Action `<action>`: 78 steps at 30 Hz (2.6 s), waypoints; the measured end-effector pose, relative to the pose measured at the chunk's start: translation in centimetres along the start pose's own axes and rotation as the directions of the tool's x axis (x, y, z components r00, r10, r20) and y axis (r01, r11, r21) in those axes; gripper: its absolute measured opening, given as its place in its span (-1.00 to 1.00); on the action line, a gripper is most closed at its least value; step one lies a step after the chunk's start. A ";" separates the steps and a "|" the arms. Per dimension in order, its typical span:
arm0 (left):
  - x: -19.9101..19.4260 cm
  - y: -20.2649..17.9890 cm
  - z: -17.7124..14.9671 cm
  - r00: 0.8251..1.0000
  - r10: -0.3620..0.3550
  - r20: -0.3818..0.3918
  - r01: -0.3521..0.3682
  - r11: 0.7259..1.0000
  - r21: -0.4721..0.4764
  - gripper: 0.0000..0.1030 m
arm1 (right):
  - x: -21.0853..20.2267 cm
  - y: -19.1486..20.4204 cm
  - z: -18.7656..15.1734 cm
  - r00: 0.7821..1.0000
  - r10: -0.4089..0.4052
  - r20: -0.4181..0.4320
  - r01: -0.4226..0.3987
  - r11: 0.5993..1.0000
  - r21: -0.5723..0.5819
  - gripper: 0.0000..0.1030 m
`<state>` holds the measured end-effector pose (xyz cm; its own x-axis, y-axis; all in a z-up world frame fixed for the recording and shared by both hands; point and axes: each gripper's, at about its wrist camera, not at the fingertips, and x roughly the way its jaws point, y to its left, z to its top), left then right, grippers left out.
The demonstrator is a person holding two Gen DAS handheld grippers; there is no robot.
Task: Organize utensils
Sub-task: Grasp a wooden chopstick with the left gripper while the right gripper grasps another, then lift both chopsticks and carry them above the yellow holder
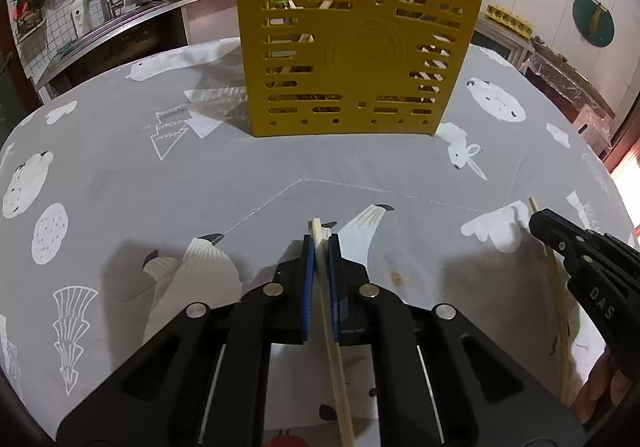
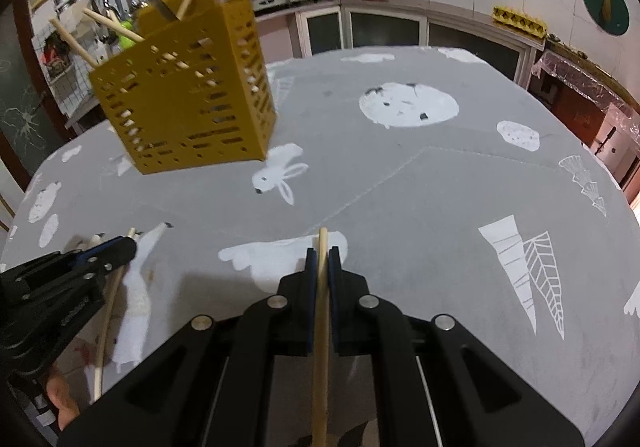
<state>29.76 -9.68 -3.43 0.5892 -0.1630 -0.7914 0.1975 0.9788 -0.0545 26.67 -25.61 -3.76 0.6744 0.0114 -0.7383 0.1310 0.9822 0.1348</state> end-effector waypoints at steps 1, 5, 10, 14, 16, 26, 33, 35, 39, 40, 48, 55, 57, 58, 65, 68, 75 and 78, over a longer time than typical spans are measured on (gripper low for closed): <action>-0.3 0.1 0.0 1.000 -0.001 0.008 0.001 1.000 -0.004 -0.91 | -0.4 0.1 0.0 1.000 0.004 0.014 -0.004 1.000 -0.005 -0.88; -2.3 0.3 0.1 0.998 -0.002 0.063 0.002 1.000 0.001 -0.91 | -1.7 0.3 0.3 0.998 0.018 0.055 -0.018 1.000 -0.013 -0.88; -5.5 1.2 -0.1 0.988 0.016 0.155 -0.015 1.000 -0.006 -0.91 | -3.4 0.3 0.7 0.992 0.043 0.115 -0.043 0.999 -0.005 -0.88; -8.1 2.2 -0.3 0.972 0.025 0.232 -0.020 1.000 -0.021 -0.91 | -5.2 0.5 0.8 0.984 0.064 0.167 -0.063 0.998 -0.009 -0.88; -9.4 2.7 -0.5 0.963 0.031 0.267 -0.025 0.999 -0.026 -0.91 | -6.3 0.6 0.8 0.976 0.076 0.203 -0.076 0.997 -0.008 -0.88; -13.5 5.0 -2.3 0.922 0.039 0.385 -0.017 0.998 -0.059 -0.90 | -10.9 1.4 0.0 0.927 0.116 0.356 -0.112 0.993 -0.032 -0.88; -15.9 5.1 -3.6 0.892 0.047 0.450 -0.028 0.998 -0.050 -0.89 | -13.4 1.6 -1.0 0.890 0.108 0.442 -0.101 0.994 -0.041 -0.88; -16.5 5.0 -3.9 0.882 0.050 0.469 -0.032 0.998 -0.046 -0.90 | -13.9 1.6 -1.4 0.879 0.108 0.464 -0.099 0.994 -0.044 -0.88; -17.4 4.8 -4.2 0.864 0.061 0.500 -0.052 0.998 -0.032 -0.90 | -15.1 1.8 -2.1 0.854 0.108 0.509 -0.092 0.994 -0.056 -0.88; -17.7 4.7 -4.4 0.859 0.063 0.508 -0.055 0.998 -0.030 -0.90 | -15.5 1.9 -2.3 0.845 0.108 0.523 -0.089 0.994 -0.062 -0.88; -18.9 5.2 -4.2 0.839 0.059 0.540 -0.042 0.998 -0.044 -0.92 | -17.8 2.6 -3.0 0.791 0.121 0.599 -0.083 0.992 -0.090 -0.88; -20.0 5.7 -3.3 0.821 0.052 0.569 -0.026 0.998 -0.054 -0.92 | -18.6 2.6 -2.3 0.766 0.135 0.628 -0.100 0.991 -0.091 -0.88; -20.2 5.7 -2.9 0.814 0.051 0.578 -0.025 0.998 -0.053 -0.92 | -18.7 2.5 -1.8 0.759 0.138 0.636 -0.102 0.990 -0.094 -0.88; -20.4 5.8 -2.4 0.810 0.050 0.585 -0.026 0.998 -0.051 -0.92 | -18.7 2.5 -1.4 0.756 0.140 0.640 -0.103 0.990 -0.096 -0.88; -21.7 5.9 0.9 0.784 0.033 0.620 0.002 0.998 -0.056 -0.92 | -19.4 2.7 1.1 0.730 0.150 0.667 -0.110 0.989 -0.102 -0.88; -22.8 5.6 2.7 0.755 0.024 0.655 0.004 0.999 -0.041 -0.92 | -19.6 2.9 2.3 0.717 0.152 0.680 -0.108 0.988 -0.106 -0.88; -25.8 4.6 7.7 0.691 -0.007 0.723 0.018 1.000 -0.008 -0.92 | -20.7 3.4 6.2 0.673 0.161 0.722 -0.113 0.987 -0.115 -0.88; -26.5 4.0 9.8 0.667 -0.015 0.745 0.022 1.000 0.001 -0.92 | -21.3 4.1 8.4 0.647 0.166 0.745 -0.105 0.986 -0.129 -0.88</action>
<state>22.58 -2.66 23.31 0.9735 -0.2163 -0.0736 0.2112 0.9748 -0.0712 18.94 -23.36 18.05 0.9988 0.0310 0.0372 -0.0354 0.9915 0.1252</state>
